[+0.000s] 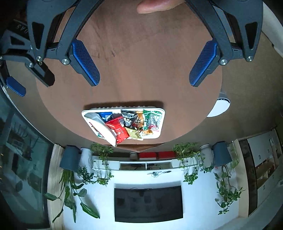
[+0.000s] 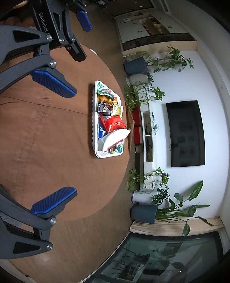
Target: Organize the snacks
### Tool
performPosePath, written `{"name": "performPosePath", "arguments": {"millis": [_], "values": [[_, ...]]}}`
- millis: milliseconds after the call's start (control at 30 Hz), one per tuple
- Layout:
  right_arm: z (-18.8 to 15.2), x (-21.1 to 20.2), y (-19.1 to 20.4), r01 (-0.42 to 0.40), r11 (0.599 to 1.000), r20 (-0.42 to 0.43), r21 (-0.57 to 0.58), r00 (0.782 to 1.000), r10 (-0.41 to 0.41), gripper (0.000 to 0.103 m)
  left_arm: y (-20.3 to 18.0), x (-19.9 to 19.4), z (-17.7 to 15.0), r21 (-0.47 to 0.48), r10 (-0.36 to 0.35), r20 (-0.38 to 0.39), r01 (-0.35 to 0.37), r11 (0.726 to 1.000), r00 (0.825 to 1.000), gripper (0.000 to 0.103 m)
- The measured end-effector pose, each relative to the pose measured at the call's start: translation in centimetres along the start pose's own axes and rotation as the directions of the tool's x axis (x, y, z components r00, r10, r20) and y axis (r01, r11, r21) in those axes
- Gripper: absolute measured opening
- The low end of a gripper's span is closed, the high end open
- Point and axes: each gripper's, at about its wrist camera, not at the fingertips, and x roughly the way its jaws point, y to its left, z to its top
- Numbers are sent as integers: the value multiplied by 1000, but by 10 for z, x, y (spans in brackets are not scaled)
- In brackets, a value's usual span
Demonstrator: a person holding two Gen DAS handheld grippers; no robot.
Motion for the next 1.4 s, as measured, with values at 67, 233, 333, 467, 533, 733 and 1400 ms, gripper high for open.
{"name": "performPosePath", "arguments": {"millis": [67,233,333,467,533,733,1400], "values": [[-4,4,1,-2,1000,-15,1,1000,2,103,2,3,-2,-8,-2,-8,2,1000,1000,103],[-10,5,0,-5,1000,-26,7,1000,5,103,10,12,-3,-23,10,-19,-11,1000,1000,103],[-13,7,-1,1,1000,-32,11,999,0,103,12,16,-4,-29,15,-26,-16,999,1000,103],[-17,12,-2,9,1000,-46,15,999,-8,103,13,22,-6,-33,18,-34,-19,999,999,103],[-18,14,-4,12,1000,-54,19,998,-11,103,14,24,-7,-35,19,-37,-20,999,999,103],[-24,20,-8,17,1000,-73,25,997,-16,103,15,30,-9,-38,21,-45,-23,999,999,103],[-39,36,-15,32,999,-129,44,991,-26,103,15,41,-14,-41,20,-57,-22,999,998,103]]}}
